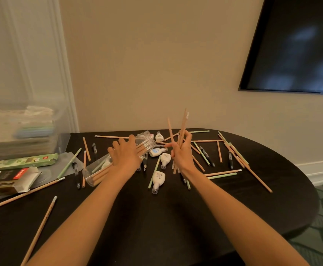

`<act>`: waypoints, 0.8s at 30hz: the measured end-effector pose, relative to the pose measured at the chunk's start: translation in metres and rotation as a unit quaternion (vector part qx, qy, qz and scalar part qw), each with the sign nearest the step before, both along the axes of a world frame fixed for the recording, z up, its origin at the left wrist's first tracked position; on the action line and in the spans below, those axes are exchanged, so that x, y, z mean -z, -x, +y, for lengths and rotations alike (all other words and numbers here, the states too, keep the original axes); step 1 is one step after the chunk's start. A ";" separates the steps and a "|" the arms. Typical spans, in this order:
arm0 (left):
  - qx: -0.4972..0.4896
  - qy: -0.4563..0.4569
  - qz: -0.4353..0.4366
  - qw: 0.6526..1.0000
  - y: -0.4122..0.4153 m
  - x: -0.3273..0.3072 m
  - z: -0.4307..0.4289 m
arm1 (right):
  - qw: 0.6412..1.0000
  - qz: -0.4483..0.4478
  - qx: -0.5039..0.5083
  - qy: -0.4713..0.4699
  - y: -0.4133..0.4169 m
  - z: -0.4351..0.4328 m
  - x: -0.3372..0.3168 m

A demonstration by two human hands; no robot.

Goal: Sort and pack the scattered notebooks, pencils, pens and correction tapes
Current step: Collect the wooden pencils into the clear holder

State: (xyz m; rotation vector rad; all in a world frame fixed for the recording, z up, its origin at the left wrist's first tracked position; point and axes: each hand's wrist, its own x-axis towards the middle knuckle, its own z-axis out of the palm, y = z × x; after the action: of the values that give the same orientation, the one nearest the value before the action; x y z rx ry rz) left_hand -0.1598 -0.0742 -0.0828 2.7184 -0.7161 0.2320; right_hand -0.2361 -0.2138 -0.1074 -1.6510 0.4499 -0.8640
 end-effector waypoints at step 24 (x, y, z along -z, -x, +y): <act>-0.003 0.004 0.009 1.000 -0.010 -0.003 0.004 | 0.927 -0.015 -0.234 -0.293 -0.010 -0.004 -0.010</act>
State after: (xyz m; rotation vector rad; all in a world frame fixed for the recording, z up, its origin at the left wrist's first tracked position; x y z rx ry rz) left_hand -0.1495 -0.0704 -0.0800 2.7121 -0.6993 0.2122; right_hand -0.2263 -0.2177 -0.0969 -1.1136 0.2394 -0.3431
